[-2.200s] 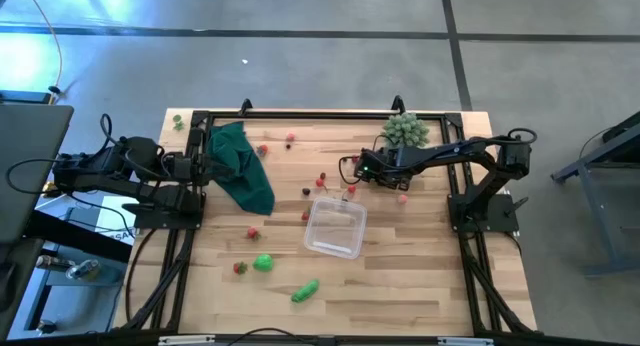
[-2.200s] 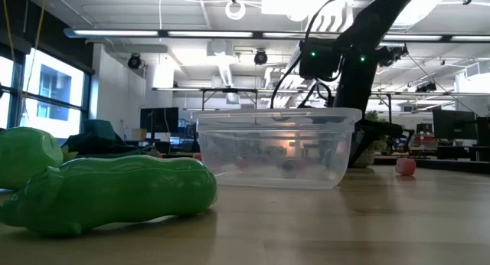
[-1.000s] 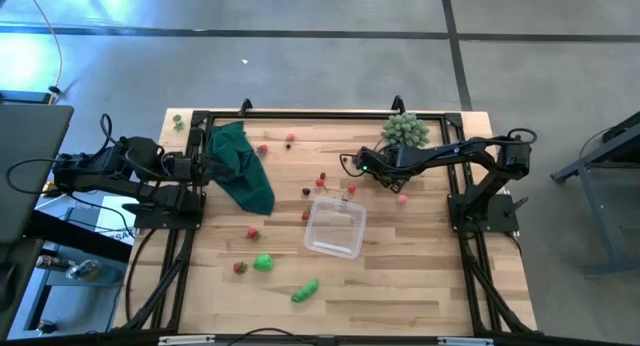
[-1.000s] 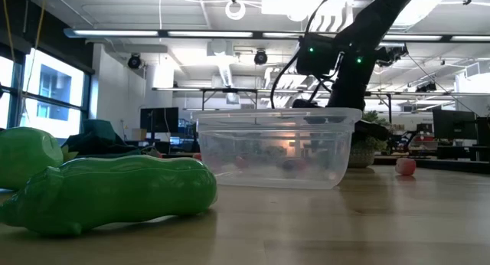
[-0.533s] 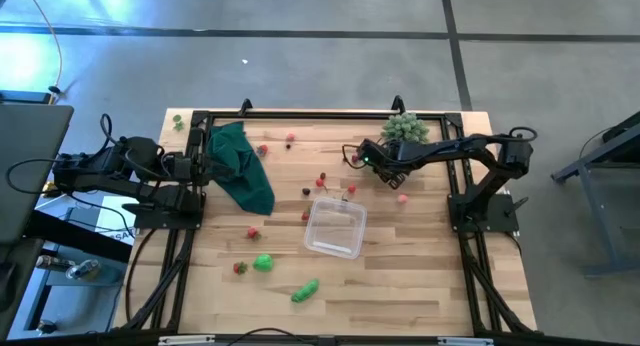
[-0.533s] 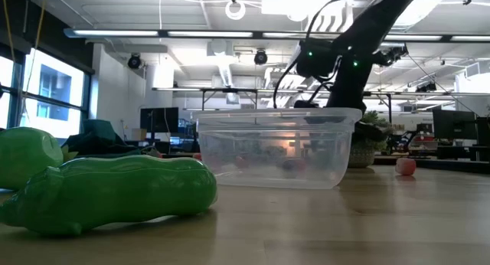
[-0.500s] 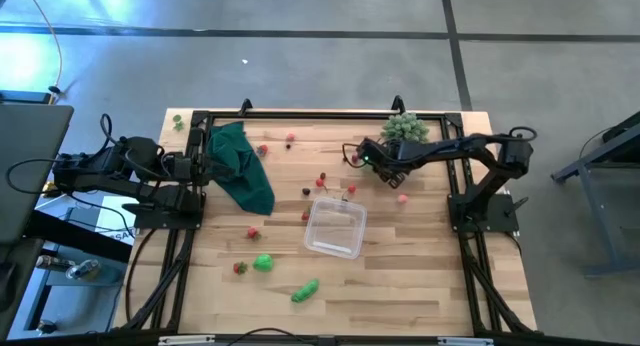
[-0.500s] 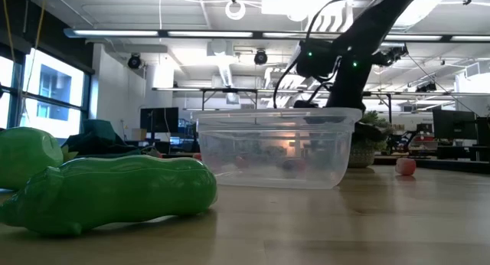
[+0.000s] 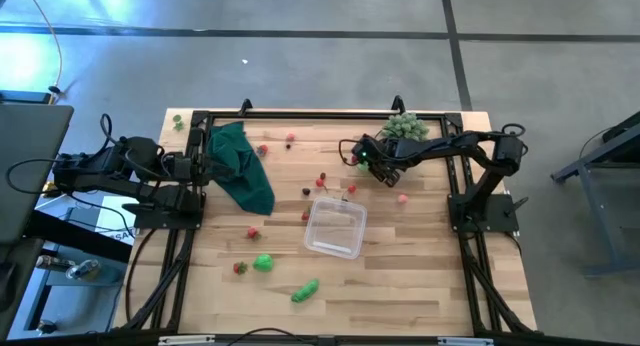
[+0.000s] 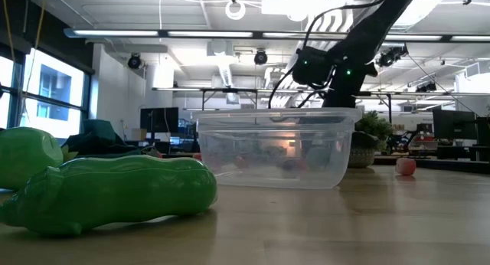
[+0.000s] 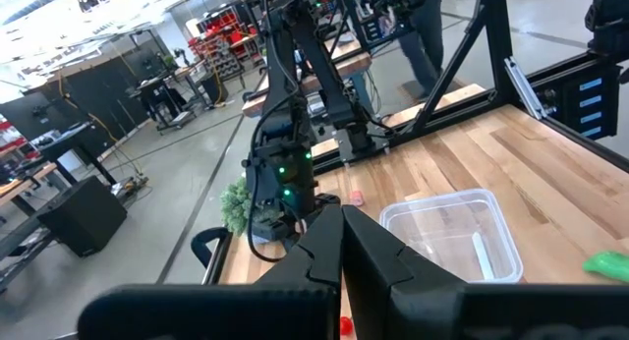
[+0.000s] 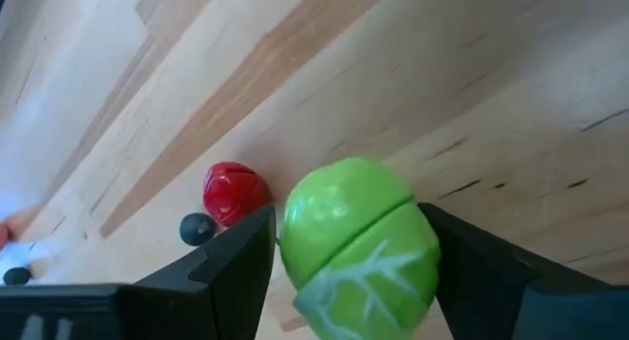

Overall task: Pick and placing Produce into tupperware
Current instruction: Put the green cabbage into the container

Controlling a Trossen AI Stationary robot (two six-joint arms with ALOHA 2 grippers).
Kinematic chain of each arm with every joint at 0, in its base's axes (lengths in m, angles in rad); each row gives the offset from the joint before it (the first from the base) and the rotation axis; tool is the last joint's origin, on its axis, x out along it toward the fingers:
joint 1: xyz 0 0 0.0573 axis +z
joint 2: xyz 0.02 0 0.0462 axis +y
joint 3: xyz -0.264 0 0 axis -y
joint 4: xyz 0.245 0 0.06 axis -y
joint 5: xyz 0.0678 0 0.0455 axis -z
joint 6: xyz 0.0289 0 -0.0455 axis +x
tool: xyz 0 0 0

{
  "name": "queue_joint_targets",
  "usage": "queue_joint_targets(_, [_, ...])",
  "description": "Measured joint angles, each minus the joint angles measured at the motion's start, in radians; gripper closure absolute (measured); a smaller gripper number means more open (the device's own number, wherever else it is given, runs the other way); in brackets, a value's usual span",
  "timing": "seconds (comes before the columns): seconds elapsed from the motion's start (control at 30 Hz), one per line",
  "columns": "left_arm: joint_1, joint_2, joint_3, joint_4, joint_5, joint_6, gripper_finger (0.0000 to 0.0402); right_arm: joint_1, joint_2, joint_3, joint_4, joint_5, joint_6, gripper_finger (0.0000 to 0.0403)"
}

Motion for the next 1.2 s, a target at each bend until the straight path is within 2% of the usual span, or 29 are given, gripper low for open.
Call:
queue_joint_targets(0.8, [0.000, 0.000, 0.000, 0.000, 0.000, 0.000, 0.0401, 0.001, 0.004, -0.002, 0.005, 0.023, -0.020, 0.0164])
queue_joint_targets(0.93, [0.000, 0.000, 0.000, 0.000, 0.000, 0.000, 0.0401, 0.001, 0.004, -0.002, 0.006, 0.018, -0.085, 0.0165])
queue_joint_targets(1.2, [0.000, 0.000, 0.000, 0.000, 0.000, 0.000, 0.0401, 0.001, 0.004, -0.003, 0.004, 0.018, -0.098, 0.0198])
